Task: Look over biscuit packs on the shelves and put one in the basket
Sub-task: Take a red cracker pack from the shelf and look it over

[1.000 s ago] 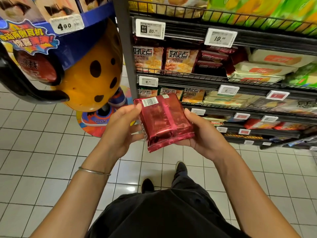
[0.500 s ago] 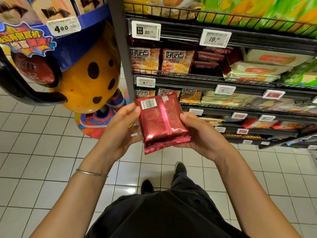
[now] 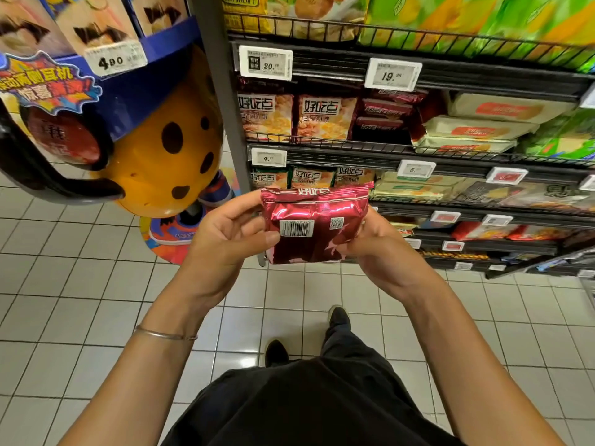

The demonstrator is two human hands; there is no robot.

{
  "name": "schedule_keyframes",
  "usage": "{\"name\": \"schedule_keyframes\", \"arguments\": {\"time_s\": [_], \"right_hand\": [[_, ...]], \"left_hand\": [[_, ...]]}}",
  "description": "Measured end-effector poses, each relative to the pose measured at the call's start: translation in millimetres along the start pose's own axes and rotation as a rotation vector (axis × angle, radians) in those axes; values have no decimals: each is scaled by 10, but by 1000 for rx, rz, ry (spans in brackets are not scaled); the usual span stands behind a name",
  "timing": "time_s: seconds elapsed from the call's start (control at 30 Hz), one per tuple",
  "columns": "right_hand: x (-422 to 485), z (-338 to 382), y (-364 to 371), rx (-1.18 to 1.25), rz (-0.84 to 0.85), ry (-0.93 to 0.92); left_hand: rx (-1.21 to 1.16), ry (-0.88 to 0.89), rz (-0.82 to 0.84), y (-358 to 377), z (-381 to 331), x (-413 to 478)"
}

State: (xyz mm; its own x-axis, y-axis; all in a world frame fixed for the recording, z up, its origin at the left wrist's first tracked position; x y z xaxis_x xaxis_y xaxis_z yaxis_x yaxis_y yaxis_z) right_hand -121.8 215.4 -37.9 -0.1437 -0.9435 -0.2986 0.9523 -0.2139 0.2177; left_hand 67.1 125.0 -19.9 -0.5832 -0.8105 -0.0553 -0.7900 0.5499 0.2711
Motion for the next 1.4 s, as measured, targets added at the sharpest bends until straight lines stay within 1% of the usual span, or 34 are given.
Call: {"name": "schedule_keyframes", "arguments": {"time_s": [0.13,0.27,0.33,0.4,0.47,0.6,0.77,0.97,1.17,1.4], "right_hand": [[-25,4,-16,6,-16,-15],[-28,-6,-11,51,-23,-15],[-15,-54,-23,70,-78,10],[-12,-135,-45,93,-135,55],[-30,-197,-39,124,-153,99],[-60,-235,-8,150,-150,157],[-83,-285,48,150,-117,211],[-118,-380,78,59,-109,265],[-96,-365,173,48,-16,270],[-60,-345,227,53,22,289]], "left_hand": [[-7,0,-4,23,-11,-7],[-3,-46,-65,39,24,-10],[-24,-89,-100,59,67,-17],[-47,-130,-89,128,112,-19],[-57,-149,-67,207,135,-19],[-41,-141,-64,297,115,2],[-39,-179,-63,373,139,24],[-10,-247,-137,321,186,26],[-16,-288,-178,229,222,13],[-19,-309,-196,138,221,10]]}}
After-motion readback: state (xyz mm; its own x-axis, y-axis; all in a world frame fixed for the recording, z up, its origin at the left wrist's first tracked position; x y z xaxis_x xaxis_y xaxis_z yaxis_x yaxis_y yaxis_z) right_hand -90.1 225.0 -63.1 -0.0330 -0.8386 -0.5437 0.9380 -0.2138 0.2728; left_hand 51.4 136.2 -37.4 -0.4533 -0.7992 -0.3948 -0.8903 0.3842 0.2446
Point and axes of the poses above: each hand's wrist, its own x-axis towards the middle knuckle, its own y-axis out of the palm, z = x × y, the point moved 9 cm from there along x, towards the middle knuckle, and after that the axes turned 3 degrees about x, right-handed, at the moved point
